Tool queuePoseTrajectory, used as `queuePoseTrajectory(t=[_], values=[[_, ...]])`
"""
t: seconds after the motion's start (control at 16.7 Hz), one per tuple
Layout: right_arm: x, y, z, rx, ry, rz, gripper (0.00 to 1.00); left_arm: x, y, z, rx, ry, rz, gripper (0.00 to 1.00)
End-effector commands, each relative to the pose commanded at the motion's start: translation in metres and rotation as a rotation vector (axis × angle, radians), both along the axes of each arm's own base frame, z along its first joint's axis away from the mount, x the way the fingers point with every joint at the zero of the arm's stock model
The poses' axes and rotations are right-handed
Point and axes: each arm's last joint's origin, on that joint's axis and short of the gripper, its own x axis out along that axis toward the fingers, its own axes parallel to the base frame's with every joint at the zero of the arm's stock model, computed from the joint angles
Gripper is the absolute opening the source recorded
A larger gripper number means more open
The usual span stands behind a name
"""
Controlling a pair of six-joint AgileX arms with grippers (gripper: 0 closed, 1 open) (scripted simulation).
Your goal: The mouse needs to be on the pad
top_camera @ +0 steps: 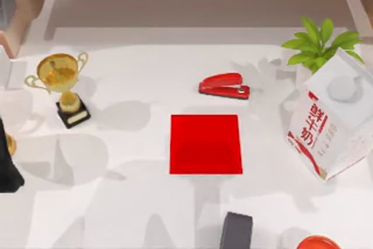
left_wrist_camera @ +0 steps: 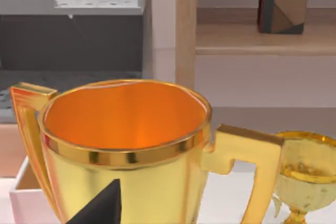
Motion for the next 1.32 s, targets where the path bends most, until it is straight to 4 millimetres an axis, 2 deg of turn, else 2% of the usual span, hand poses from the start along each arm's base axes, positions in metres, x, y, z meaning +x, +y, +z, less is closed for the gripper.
queuePoseTrajectory(t=[0.18,0.36,0.48,0.66,0.78,0.96,1.14,1.32], values=[[0.005,0.039,0.035,0.093,-0.074,-0.199,0.0,0.0,0.0,0.0,0.0,0.0,0.0,1.0],[0.007,0.082,0.061,0.215,-0.098,-0.425,0.0,0.0,0.0,0.0,0.0,0.0,0.0,1.0],[0.01,0.111,0.069,0.292,-0.079,-0.582,0.0,0.0,0.0,0.0,0.0,0.0,0.0,1.0],[0.015,0.157,0.07,0.375,-0.018,-0.808,0.0,0.0,0.0,0.0,0.0,0.0,0.0,1.0],[0.02,0.189,0.06,0.394,0.036,-0.947,0.0,0.0,0.0,0.0,0.0,0.0,0.0,1.0],[0.027,0.237,0.032,0.373,0.11,-1.139,0.0,0.0,0.0,0.0,0.0,0.0,0.0,1.0],[0.03,0.28,-0.008,0.303,0.16,-1.314,0.0,0.0,0.0,0.0,0.0,0.0,0.0,1.0],[0.029,0.312,-0.051,0.214,0.179,-1.457,0.0,0.0,0.0,0.0,0.0,0.0,0.0,1.0]])
